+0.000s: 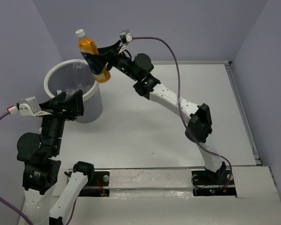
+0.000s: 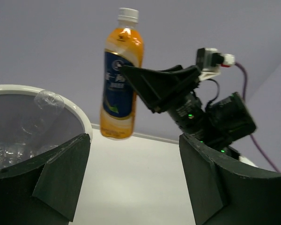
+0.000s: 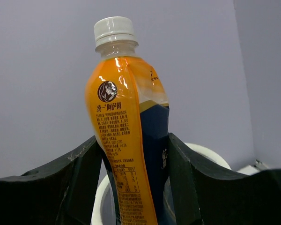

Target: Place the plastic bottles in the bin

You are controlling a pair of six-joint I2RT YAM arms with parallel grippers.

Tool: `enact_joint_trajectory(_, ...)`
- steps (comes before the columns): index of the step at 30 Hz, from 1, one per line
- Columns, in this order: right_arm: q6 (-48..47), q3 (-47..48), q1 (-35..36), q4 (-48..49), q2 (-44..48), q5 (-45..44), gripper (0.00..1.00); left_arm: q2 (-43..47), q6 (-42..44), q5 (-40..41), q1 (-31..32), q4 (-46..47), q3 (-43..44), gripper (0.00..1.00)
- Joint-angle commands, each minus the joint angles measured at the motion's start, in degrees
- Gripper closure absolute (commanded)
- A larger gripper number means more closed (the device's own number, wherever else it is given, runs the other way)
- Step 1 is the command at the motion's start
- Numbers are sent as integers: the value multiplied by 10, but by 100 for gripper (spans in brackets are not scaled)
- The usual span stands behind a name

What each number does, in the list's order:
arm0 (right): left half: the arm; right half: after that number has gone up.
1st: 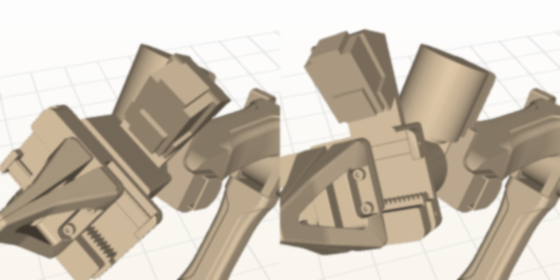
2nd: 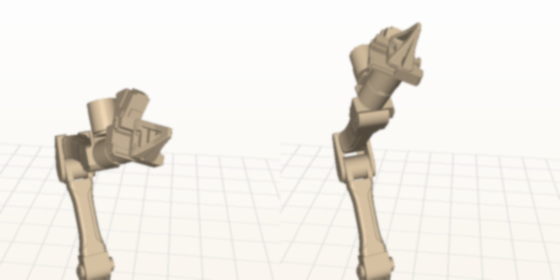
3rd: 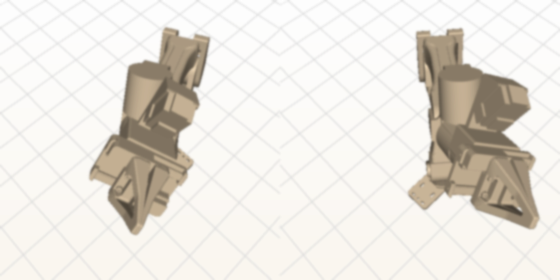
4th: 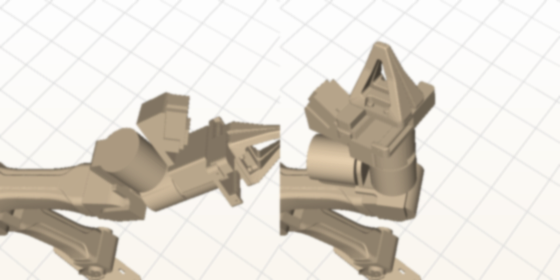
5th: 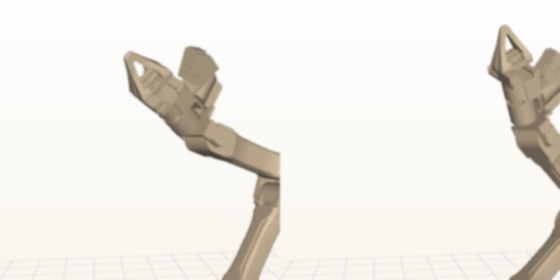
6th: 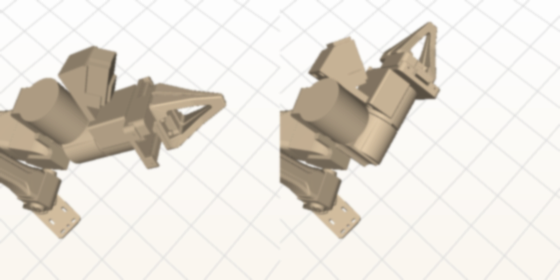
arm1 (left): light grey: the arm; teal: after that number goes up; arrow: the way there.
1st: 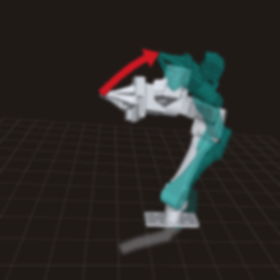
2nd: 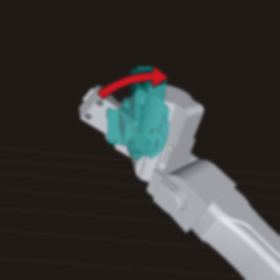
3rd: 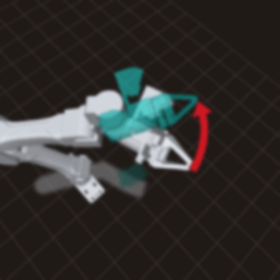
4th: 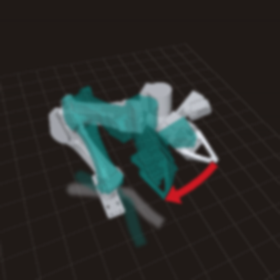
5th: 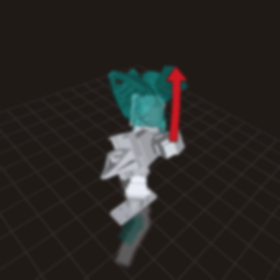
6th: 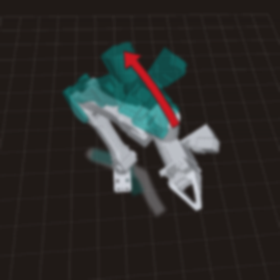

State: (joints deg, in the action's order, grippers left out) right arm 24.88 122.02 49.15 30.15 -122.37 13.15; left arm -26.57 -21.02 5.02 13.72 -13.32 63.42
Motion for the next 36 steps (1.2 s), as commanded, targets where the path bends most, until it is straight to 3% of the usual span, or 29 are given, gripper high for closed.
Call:
enact_joint_trajectory(1,-19,230,11,37,-136,10,75,11,5,10,22,47,13,13)
enact_joint_trajectory(4,-43,329,17,45,-208,-14,77,16,-1,14,32,67,-12,13)
enact_joint_trajectory(8,-55,301,31,104,-230,-48,78,15,-7,17,39,94,-33,13)
enact_joint_trajectory(13,-64,331,53,108,-285,-67,74,-1,-16,6,40,107,-41,13)
enact_joint_trajectory(15,-64,320,53,110,-285,-68,58,-4,-18,8,40,104,-38,13)
enact_joint_trajectory(18,-79,313,59,83,-278,-45,22,-9,-12,39,40,75,-9,12)
enact_joint_trajectory(21,-88,269,59,81,-241,-38,13,-14,-3,71,40,48,29,11)
enact_joint_trajectory(29,-51,87,59,131,-120,-25,13,-45,12,107,40,-9,102,5)
enact_joint_trajectory(34,-77,-155,59,199,51,-62,26,-50,12,111,40,-63,131,2)
enact_joint_trajectory(36,-89,-263,59,212,103,-62,41,-48,5,103,40,-76,128,1)
